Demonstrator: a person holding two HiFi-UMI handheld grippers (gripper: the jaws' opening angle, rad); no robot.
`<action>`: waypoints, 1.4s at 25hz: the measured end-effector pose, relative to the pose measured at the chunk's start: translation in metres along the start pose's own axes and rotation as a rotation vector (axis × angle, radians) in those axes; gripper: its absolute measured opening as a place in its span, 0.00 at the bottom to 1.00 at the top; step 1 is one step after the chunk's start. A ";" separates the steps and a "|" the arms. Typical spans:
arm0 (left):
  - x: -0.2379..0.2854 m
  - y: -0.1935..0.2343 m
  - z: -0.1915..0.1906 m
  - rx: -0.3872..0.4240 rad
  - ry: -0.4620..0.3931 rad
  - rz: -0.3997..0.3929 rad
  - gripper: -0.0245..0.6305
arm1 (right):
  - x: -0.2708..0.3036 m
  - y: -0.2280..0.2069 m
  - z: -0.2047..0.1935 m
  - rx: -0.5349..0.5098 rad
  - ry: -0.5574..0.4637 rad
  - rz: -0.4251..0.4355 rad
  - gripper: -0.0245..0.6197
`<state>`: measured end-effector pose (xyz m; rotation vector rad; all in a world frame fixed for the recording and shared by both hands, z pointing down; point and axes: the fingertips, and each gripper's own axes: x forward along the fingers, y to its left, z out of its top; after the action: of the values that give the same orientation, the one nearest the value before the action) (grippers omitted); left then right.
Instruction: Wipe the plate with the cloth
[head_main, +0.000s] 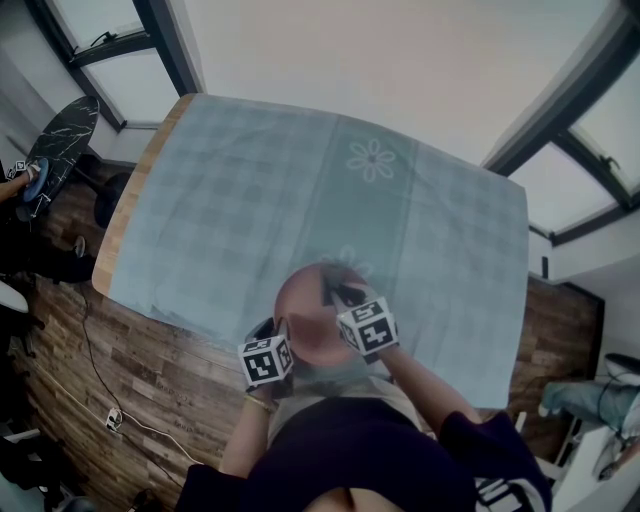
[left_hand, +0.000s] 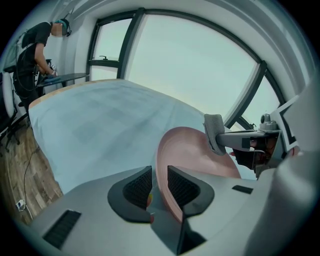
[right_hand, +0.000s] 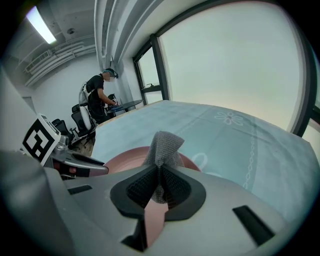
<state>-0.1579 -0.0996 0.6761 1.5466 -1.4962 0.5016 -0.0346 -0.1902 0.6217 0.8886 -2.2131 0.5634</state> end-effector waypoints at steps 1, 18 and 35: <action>0.001 0.000 0.000 0.001 0.002 0.001 0.20 | 0.003 0.000 -0.001 0.000 0.009 0.001 0.09; 0.006 0.002 -0.004 0.009 0.026 0.002 0.11 | 0.038 -0.012 -0.019 0.009 0.137 -0.009 0.09; 0.008 0.003 -0.004 0.012 0.034 -0.014 0.11 | 0.058 -0.007 -0.019 -0.033 0.179 -0.022 0.09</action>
<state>-0.1576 -0.1004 0.6856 1.5494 -1.4579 0.5265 -0.0525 -0.2089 0.6774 0.8122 -2.0432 0.5716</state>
